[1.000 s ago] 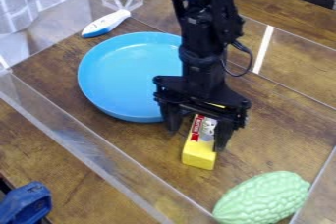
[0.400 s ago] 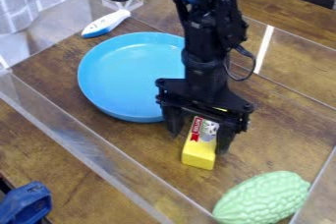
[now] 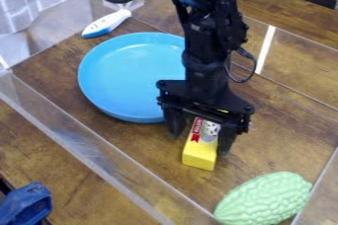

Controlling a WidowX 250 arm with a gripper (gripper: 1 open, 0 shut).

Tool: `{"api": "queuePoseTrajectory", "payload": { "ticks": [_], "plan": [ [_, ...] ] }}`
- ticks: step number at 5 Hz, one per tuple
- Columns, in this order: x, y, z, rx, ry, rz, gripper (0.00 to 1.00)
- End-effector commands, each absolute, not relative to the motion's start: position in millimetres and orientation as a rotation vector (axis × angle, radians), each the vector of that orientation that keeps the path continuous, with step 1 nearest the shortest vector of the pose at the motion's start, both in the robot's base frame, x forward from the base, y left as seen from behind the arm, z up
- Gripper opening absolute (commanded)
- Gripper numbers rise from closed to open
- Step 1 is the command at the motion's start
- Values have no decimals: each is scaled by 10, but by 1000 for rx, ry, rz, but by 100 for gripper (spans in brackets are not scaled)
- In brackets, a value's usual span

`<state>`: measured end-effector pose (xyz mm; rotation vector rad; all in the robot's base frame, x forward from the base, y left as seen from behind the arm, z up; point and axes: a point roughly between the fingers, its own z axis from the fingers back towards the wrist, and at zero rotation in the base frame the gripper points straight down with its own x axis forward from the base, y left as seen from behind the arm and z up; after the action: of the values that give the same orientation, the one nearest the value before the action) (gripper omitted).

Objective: Put the yellow brick in the blue tray

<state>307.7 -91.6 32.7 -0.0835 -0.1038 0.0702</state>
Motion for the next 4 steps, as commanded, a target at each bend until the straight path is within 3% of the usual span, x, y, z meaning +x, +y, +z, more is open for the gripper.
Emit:
{"api": "queuePoseTrajectory", "payload": {
  "ticks": [1, 2, 4],
  "plan": [
    [3096, -980, 308, -94, -121, 65, 100],
    [3109, -990, 271, -94, -123, 70, 0],
    [3072, -970, 256, -68, -104, 70, 0]
  ]
}}
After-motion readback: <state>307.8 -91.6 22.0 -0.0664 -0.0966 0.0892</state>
